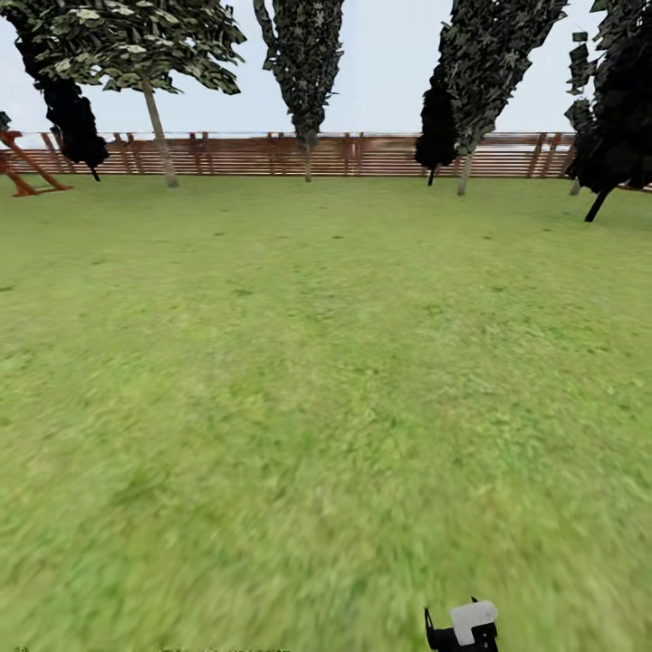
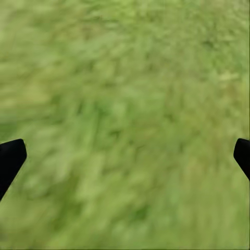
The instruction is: In the garden, pick up the pesticide atomizer on the floor and spray pesticide onto both trees until each tree trunk is fully covered.
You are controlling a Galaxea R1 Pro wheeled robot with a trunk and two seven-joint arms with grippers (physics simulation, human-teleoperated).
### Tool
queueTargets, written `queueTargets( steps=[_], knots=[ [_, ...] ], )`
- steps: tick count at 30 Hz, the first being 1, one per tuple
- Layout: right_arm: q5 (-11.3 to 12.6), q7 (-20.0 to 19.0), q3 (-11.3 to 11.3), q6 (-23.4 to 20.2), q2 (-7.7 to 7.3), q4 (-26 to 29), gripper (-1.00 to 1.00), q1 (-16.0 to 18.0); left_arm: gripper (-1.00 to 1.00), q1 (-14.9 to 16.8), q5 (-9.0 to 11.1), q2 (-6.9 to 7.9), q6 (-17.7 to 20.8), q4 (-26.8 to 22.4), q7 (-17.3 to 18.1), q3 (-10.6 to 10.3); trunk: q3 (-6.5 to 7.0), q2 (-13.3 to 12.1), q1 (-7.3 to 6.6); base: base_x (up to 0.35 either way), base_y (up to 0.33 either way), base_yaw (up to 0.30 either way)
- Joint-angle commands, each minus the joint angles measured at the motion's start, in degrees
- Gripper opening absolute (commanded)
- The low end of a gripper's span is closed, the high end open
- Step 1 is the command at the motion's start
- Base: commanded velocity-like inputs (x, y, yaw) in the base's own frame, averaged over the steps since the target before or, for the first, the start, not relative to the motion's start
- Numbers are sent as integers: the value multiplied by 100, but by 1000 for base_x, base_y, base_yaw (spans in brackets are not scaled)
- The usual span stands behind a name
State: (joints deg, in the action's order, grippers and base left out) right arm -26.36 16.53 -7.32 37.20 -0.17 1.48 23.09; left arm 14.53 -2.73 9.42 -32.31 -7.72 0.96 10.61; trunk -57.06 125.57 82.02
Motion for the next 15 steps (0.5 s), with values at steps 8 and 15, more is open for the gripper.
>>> queueTargets(
  steps=[8,15],
  knots=[
    [-62,25,-42,15,-1,-1,100,2,-100,6,-52,-1,-12,8,10,38,-4,2,-1,0,1,284],
    [-62,26,-42,15,-1,-2,100,2,-100,6,-48,-1,-12,8,10,38,-4,2,-1,1,0,284]
  ],
)
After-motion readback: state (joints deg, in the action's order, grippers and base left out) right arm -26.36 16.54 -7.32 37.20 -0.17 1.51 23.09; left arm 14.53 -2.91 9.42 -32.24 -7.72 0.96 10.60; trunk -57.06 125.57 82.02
